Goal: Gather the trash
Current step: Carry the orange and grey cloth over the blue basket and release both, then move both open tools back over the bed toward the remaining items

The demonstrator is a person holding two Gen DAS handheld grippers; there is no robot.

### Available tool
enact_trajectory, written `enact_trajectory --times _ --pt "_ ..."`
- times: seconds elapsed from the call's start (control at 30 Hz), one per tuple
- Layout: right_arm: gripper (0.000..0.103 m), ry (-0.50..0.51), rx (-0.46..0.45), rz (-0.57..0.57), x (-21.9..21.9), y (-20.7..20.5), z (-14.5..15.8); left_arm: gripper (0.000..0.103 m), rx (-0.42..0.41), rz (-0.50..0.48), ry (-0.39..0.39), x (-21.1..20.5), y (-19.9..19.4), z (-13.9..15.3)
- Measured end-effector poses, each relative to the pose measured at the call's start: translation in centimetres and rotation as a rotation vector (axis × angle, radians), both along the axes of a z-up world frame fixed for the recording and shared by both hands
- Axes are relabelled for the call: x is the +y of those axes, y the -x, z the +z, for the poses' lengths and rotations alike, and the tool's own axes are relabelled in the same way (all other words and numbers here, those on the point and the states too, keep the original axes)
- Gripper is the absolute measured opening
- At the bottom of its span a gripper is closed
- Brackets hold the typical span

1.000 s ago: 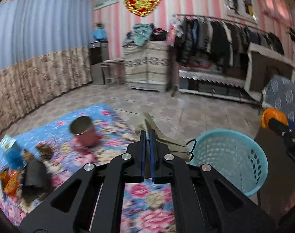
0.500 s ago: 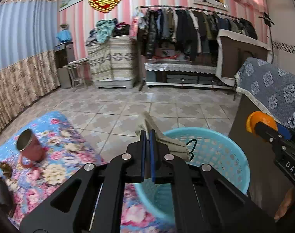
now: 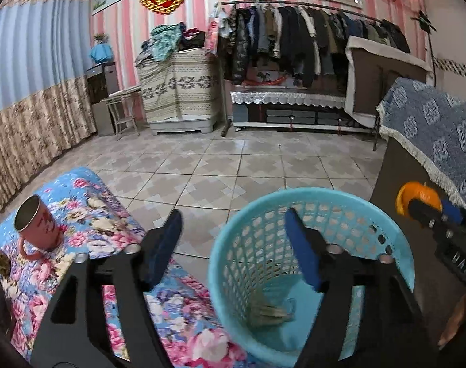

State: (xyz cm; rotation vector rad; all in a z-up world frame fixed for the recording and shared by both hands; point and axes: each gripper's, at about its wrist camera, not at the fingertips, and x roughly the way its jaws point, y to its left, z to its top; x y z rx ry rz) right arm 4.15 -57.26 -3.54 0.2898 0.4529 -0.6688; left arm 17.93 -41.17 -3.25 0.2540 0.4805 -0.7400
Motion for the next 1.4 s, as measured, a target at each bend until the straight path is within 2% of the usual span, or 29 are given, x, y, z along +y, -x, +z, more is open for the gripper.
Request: enact_trajectory --times 0.07,0.17,0.27,0.5,0.57,0.63,0.83,0.93,1.07,1.3,1.4 --pt "0.035 0.001 0.006 0.005 0.4 -0.5 -0.4 0.088 -0.012 0.043 0.023 1.0 -0.6 0.5" --pt "0.035 0.006 0.010 0.009 0.8 -1.2 -0.9 0.093 -0.016 0.080 0.043 2.0 -1.3 0.9" --pt "0.036 0.008 0.015 0.018 1.3 -2.4 -1.5 0.098 -0.014 0.110 0.048 2.9 -1.8 1.1" --pt "0.038 0.002 0.041 0.044 1.8 -5.0 -2.4 0.098 -0.006 0.147 0.049 4.6 -1.9 1.1" --pt "0.043 0.005 0.043 0.040 1.9 -5.3 -2.5 0.098 -0.011 0.156 0.046 5.1 -2.0 1.2" --pt "0.065 0.014 0.037 0.031 2.0 -5.5 -2.4 0.098 -0.019 0.164 0.047 5.5 -1.8 1.3" --pt "0.091 0.034 0.027 0.025 2.4 -5.4 -1.6 0.098 -0.021 0.177 0.053 7.3 -1.2 1.8" --pt "0.097 0.038 0.017 0.025 3.0 -5.1 -1.0 0.098 -0.035 0.187 0.054 8.5 -0.6 2.3" --pt "0.098 0.064 0.021 0.038 4.7 -5.1 0.0 0.098 -0.022 0.215 0.077 11.1 -0.1 3.0" --pt "0.099 0.080 -0.040 0.091 8.6 -5.0 2.6 0.098 -0.030 0.308 0.097 18.3 0.8 4.6" --pt "0.099 0.083 -0.068 0.124 11.1 -5.7 3.6 0.098 -0.056 0.366 0.079 22.0 1.3 5.3"
